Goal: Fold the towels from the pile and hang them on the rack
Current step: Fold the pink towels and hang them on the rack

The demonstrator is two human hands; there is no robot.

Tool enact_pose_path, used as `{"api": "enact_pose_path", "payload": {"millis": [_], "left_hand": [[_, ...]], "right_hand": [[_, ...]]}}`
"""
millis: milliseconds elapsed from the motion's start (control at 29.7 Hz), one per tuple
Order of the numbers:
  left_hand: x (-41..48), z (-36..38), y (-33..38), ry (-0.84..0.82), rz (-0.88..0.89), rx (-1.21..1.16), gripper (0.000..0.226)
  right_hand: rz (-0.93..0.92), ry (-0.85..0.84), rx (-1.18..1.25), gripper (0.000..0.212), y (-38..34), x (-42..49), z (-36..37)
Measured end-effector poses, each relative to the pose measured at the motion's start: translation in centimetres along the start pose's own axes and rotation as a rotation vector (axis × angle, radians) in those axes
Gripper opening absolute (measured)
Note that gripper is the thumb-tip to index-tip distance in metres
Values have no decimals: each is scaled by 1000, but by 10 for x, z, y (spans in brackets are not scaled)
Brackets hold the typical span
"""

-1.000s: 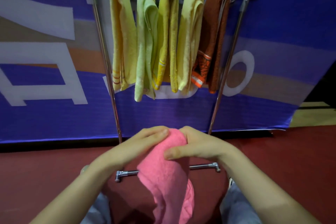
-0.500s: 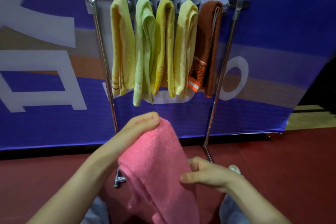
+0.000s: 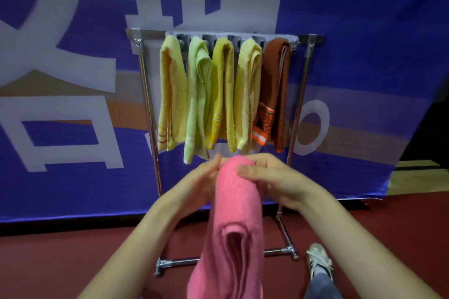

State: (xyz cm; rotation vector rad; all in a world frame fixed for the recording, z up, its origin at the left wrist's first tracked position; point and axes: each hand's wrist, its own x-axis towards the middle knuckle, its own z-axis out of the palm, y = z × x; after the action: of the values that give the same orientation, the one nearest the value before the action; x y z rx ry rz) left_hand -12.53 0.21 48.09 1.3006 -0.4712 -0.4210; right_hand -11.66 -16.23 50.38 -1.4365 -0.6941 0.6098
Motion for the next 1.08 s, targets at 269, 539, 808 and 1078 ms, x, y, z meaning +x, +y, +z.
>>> {"api": "enact_pose_path", "payload": {"millis": [269,539,808,1078], "left_hand": [[26,29,49,-59,112,19,71],[86,59,66,37,69,-40,47],[187,66,83,21,22,-189,50],[298,49,95,78,145,-100,66]], "right_hand": [[-49,74,-76,36,-57,-12,-29],[-51,260,-17,34,-80,-23,-72],[-134,514,117,45,-97,-21,-137],[-104,569,89,32,-102,9,-239]]}}
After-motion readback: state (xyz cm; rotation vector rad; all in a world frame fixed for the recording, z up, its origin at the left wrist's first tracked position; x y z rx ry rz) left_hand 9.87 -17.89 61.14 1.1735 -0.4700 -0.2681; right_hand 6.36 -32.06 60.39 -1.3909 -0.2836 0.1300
